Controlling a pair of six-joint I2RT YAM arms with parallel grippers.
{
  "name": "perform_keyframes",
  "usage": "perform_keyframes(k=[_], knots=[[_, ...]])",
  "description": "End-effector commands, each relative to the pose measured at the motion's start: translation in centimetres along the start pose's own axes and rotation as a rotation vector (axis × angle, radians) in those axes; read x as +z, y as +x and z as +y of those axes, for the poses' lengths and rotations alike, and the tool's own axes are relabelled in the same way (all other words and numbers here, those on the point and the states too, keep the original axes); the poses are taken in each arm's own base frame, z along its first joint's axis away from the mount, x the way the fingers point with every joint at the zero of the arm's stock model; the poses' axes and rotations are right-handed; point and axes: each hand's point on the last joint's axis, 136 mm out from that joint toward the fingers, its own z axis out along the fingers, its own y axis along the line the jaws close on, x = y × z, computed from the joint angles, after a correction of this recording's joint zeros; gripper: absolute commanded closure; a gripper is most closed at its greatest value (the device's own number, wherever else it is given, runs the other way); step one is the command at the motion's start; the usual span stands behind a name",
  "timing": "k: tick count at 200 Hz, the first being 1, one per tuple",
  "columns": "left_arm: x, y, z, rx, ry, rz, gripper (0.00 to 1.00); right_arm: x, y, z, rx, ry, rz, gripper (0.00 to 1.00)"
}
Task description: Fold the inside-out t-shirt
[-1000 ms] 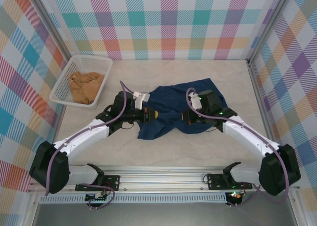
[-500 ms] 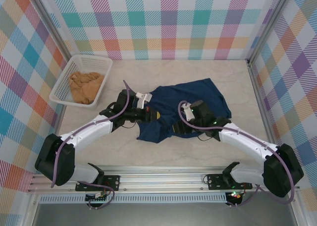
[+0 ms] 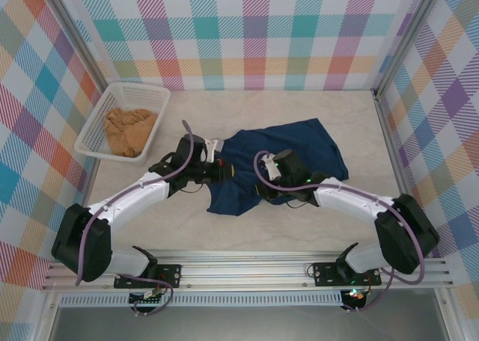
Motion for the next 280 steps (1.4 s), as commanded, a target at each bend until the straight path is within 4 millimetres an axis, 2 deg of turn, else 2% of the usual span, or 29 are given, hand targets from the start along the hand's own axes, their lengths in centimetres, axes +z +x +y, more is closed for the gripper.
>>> perform_keyframes(k=[1, 13, 29, 36, 58, 71, 86, 104, 132, 207, 231, 261, 280], knots=[[-0.7, -3.0, 3.6, -0.001, -0.234, -0.114, 1.00, -1.9, 0.0, 4.4, -0.006, -0.297, -0.004, 0.94], [-0.1, -3.7, 4.1, 0.000, -0.272, -0.119, 0.94, -2.1, 0.4, 5.1, 0.023, -0.367, 0.008, 0.98], [0.2, -4.2, 4.4, 0.017, -0.307, -0.126, 0.74, -2.2, 0.2, 5.0, 0.073, -0.398, 0.000, 1.00], [-0.1, -3.4, 4.7, 0.030, -0.337, -0.103, 0.66, -2.3, -0.1, 4.9, 0.093, -0.410, -0.011, 1.00], [-1.7, -1.4, 3.3, 0.137, -0.372, -0.121, 0.47, -2.7, -1.6, 3.9, 0.182, -0.428, -0.048, 1.00], [-2.2, 0.5, 1.6, 0.212, -0.325, -0.113, 0.44, -2.7, -2.1, 3.5, 0.225, -0.436, -0.052, 1.00], [-2.0, 3.2, -1.3, 0.277, -0.173, -0.070, 0.44, -2.6, -2.5, 3.0, 0.265, -0.438, -0.047, 1.00], [-1.2, 5.7, -4.3, 0.325, -0.008, -0.027, 0.48, -2.5, -2.8, 2.7, 0.298, -0.453, -0.042, 1.00], [0.5, 7.1, -5.5, 0.373, 0.059, 0.047, 0.64, -2.5, -2.8, 2.5, 0.306, -0.447, -0.034, 1.00], [5.2, 5.0, -3.0, 0.461, -0.096, 0.067, 0.66, -3.2, -2.9, 2.6, 0.289, -0.443, -0.031, 1.00], [5.7, 4.5, -2.8, 0.464, -0.108, 0.063, 0.78, -3.4, -2.5, 2.5, 0.280, -0.432, -0.028, 1.00], [5.7, 3.6, -3.0, 0.469, -0.088, 0.047, 1.00, -3.8, -2.3, 2.5, 0.267, -0.425, -0.034, 1.00], [4.9, 3.5, -3.6, 0.457, -0.037, 0.059, 1.00, -4.2, -2.3, 1.7, 0.262, -0.379, -0.044, 1.00]])
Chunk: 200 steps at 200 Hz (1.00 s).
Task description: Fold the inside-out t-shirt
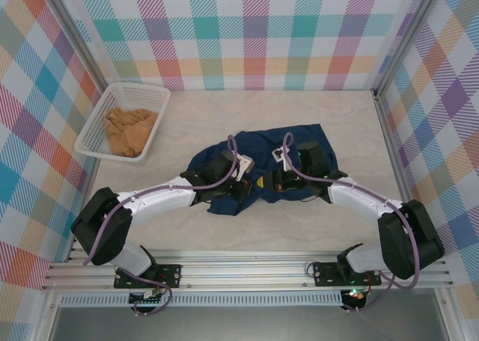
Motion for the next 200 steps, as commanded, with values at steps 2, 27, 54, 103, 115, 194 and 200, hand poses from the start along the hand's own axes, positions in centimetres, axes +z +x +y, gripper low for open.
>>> perform_keyframes(k=[2, 27, 54, 103, 115, 194, 200], knots=[[-1.3, -2.3, -0.6, 0.007, 0.065, -0.053, 1.00, -1.3, -0.7, 0.5, -0.052, 0.023, -0.027, 1.00], [-5.7, -3.4, -3.5, -0.008, 0.268, -0.127, 1.00, -3.1, -1.4, -1.4, -0.069, 0.200, -0.056, 0.99], [-11.3, -4.8, -6.0, -0.002, 0.449, -0.249, 1.00, -4.6, -1.7, -1.5, -0.139, 0.287, -0.074, 0.96], [-15.1, -6.5, -6.4, -0.034, 0.584, -0.353, 1.00, -5.0, -0.9, -0.6, -0.229, 0.251, -0.077, 0.90], [-15.0, -6.6, -6.5, -0.034, 0.596, -0.351, 1.00, -5.0, -0.8, -0.5, -0.242, 0.249, -0.076, 0.84], [-14.2, -6.0, -6.1, 0.013, 0.567, -0.333, 1.00, -6.0, -0.4, 3.0, -0.519, 0.312, -0.162, 0.57], [-14.2, -6.1, -6.1, 0.014, 0.566, -0.334, 1.00, -5.5, -0.2, 3.5, -0.554, 0.312, -0.149, 0.58]])
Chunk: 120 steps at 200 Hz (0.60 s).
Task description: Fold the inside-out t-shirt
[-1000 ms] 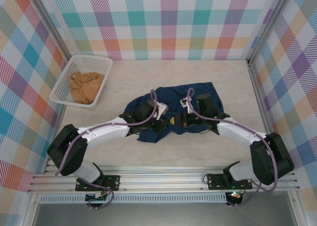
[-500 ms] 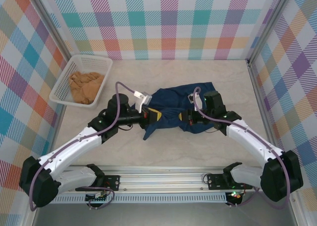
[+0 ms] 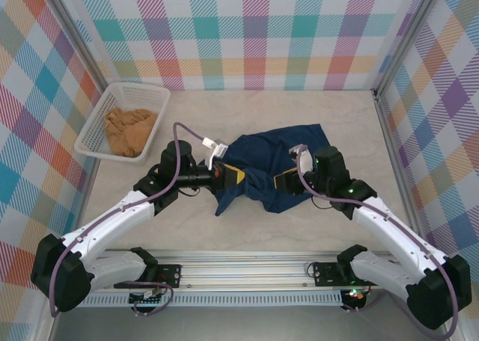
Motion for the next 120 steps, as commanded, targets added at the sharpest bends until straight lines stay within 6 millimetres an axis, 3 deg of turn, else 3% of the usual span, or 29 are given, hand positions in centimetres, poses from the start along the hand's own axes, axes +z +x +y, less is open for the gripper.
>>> perform_keyframes(k=[1, 16, 50, 94, 120], knots=[[-0.2, -0.6, -0.4, 0.055, 0.023, -0.014, 1.00, 0.7, -0.1, 2.2, -0.156, -0.027, 0.000, 0.58], [-0.1, -0.6, -0.4, 0.053, 0.023, -0.014, 1.00, 1.8, 0.0, 3.1, -0.236, -0.005, 0.020, 0.59], [-0.1, -0.5, -0.4, 0.050, 0.023, -0.009, 1.00, 3.9, -0.6, 2.6, -0.262, 0.055, 0.026, 0.56], [-0.2, -0.2, -0.3, 0.044, 0.020, -0.004, 1.00, 5.6, -1.3, 3.3, -0.255, 0.012, 0.015, 0.60], [-0.2, -0.2, -0.1, 0.044, 0.013, -0.006, 1.00, 6.4, -1.2, 4.6, -0.256, -0.076, 0.017, 0.56]])
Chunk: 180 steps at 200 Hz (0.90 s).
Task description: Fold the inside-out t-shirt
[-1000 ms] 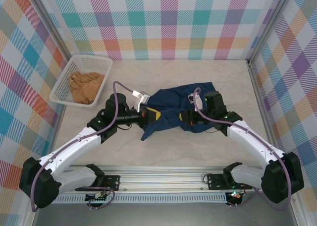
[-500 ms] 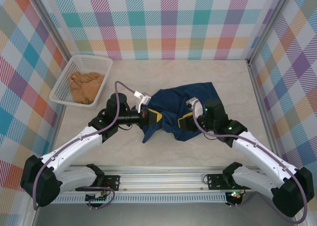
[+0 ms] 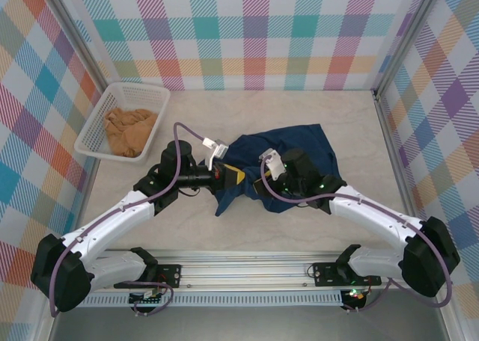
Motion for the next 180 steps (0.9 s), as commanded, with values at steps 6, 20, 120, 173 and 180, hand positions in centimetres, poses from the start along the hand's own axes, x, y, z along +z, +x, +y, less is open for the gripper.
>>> perform_keyframes(k=[6, 20, 120, 173, 180], knots=[[-0.2, -0.3, -0.1, 0.033, 0.009, -0.010, 1.00, 0.5, -2.6, 2.2, -0.036, -0.116, -0.076, 0.55], [-0.2, -0.3, 0.2, 0.028, -0.008, -0.013, 1.00, 1.1, -2.6, 2.3, -0.023, -0.133, -0.072, 0.61], [-2.6, 2.0, 11.1, -0.104, -0.547, -0.048, 1.00, -6.8, -4.4, 4.7, 0.219, -0.554, -0.185, 1.00], [-2.9, 2.0, 10.6, -0.123, -0.564, -0.019, 0.66, -5.5, -5.3, 4.0, 0.338, -0.590, -0.202, 1.00], [-3.3, 1.9, 10.2, -0.116, -0.569, -0.029, 0.59, -5.2, -5.3, 3.6, 0.368, -0.579, -0.201, 1.00]])
